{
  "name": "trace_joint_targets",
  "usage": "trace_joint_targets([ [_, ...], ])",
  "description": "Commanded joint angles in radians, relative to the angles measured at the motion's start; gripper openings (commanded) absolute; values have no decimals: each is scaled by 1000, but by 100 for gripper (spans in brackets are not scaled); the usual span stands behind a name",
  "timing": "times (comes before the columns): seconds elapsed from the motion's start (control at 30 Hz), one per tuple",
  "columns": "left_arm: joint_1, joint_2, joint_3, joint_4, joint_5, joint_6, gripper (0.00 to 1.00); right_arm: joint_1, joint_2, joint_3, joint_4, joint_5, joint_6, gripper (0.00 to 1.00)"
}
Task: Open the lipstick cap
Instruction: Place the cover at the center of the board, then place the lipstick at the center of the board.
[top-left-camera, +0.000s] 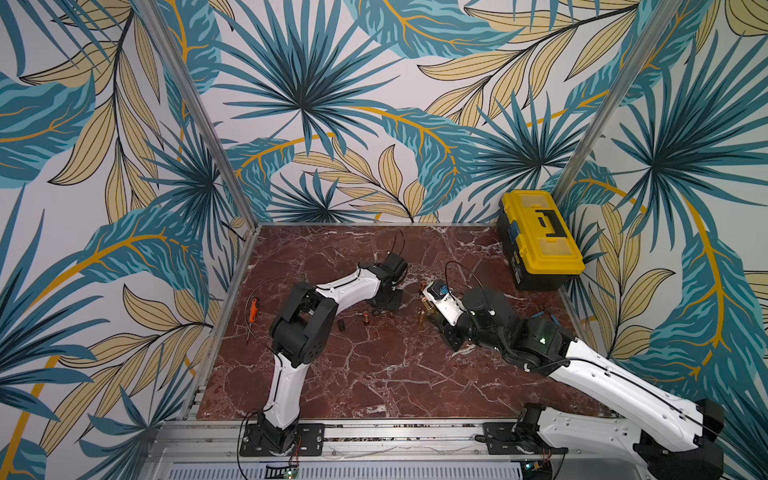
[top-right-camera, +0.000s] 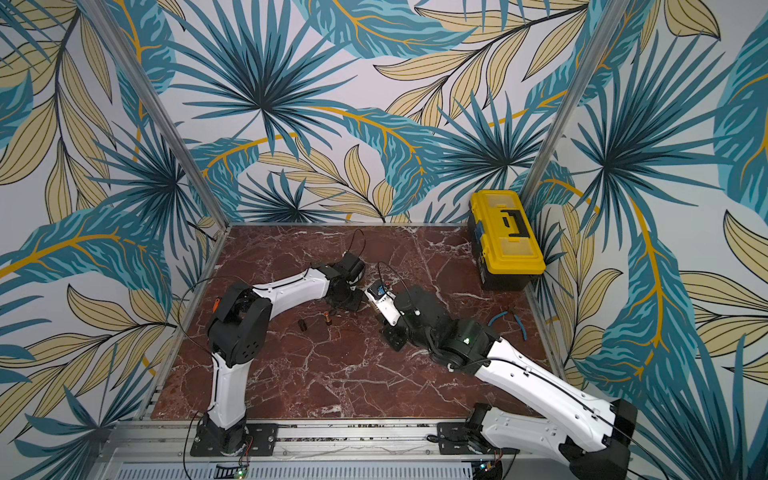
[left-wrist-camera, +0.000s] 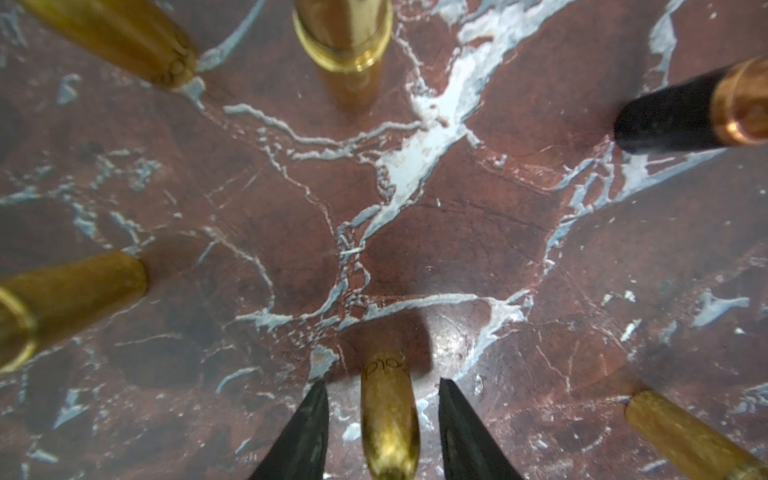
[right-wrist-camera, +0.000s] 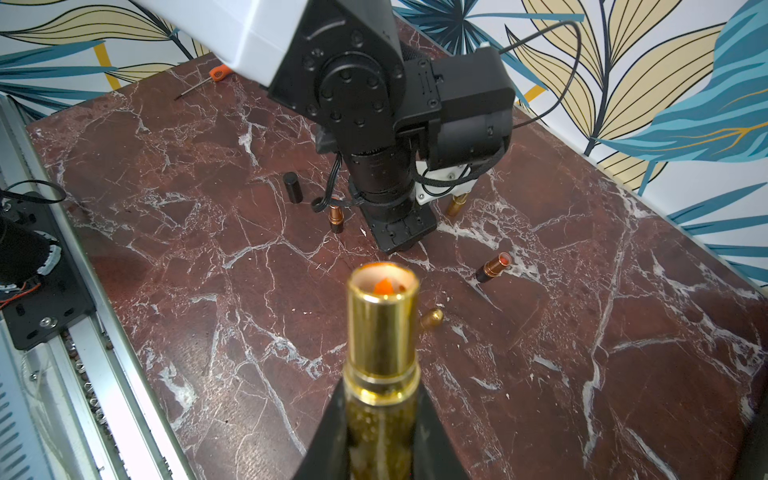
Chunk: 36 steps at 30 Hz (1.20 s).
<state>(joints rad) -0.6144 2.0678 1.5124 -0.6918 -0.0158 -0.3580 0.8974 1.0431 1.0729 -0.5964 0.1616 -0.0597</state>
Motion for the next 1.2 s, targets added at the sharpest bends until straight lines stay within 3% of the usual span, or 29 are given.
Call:
trace_joint_targets([
  [0.0, -2, -60, -16, 10, 2, -6, 47, 5, -8, -29, 20, 17, 14, 10],
  [0.37, 34, -443, -64, 8, 235, -76, 61, 4, 14, -108, 162, -24, 22, 9],
  [0.57, 95, -611, -126, 6, 446, -169, 63, 3, 85, -88, 198, -49, 26, 9],
  [0.7, 95, -647, -145, 6, 560, -204, 63, 2, 129, -71, 206, -71, 28, 9],
  [0.93, 76, -627, -168, 5, 607, -206, 61, 2, 166, -55, 225, -77, 23, 8],
  [1.17, 61, -600, -182, 0, 647, -203, 51, 2, 225, -19, 201, -57, 12, 8],
])
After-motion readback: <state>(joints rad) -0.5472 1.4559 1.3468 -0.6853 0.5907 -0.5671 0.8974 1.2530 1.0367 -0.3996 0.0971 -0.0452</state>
